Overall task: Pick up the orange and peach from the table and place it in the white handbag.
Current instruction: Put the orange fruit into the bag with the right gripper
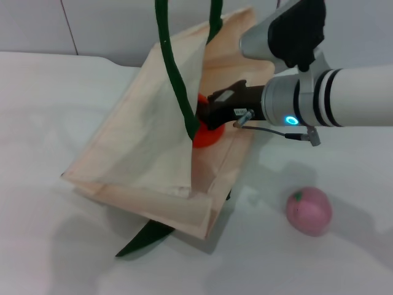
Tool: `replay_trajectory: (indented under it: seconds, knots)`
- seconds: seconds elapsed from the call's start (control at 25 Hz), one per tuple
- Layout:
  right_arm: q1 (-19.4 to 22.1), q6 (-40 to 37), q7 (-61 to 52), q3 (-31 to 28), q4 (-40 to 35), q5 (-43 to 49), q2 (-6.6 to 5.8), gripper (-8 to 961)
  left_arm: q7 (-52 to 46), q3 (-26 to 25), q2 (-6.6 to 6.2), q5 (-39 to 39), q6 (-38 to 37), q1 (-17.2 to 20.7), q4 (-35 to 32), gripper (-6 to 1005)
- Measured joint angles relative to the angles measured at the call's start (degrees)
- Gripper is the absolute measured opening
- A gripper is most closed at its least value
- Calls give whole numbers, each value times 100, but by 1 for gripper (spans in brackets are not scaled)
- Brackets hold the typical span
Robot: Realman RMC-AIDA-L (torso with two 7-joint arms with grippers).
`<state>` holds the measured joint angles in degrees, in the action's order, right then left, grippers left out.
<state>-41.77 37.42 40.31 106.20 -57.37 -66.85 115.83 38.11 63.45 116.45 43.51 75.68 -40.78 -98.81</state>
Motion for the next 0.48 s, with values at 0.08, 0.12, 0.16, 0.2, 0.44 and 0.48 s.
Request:
replay_trajectory:
  seconds: [0.08,0.12,0.16,0.2,0.44,0.48]
  knots:
    - [-179,21,2,-13,288,-93,-8,67,-3,4,0,0,6,0,-5,122]
    - [-179,21,2,-13,288,-93,-8,67,-4,6,0,0,10,0,-5,122]
    - [-228,37,-1,-14,348,-99,-12,67,-4,6,0,0,13,0,-6,122]
    - [-271,45,-7,-11,385,-100,-14,68,-5,8,0,0,15,0,-6,122]
    - [-392,121,-36,-32,470,-89,-14,125,-5,10,0,-5,31,0,-6,122]
    - [-410,143,-38,-46,488,-105,-15,139,-5,9,0,-10,31,0,-7,122]
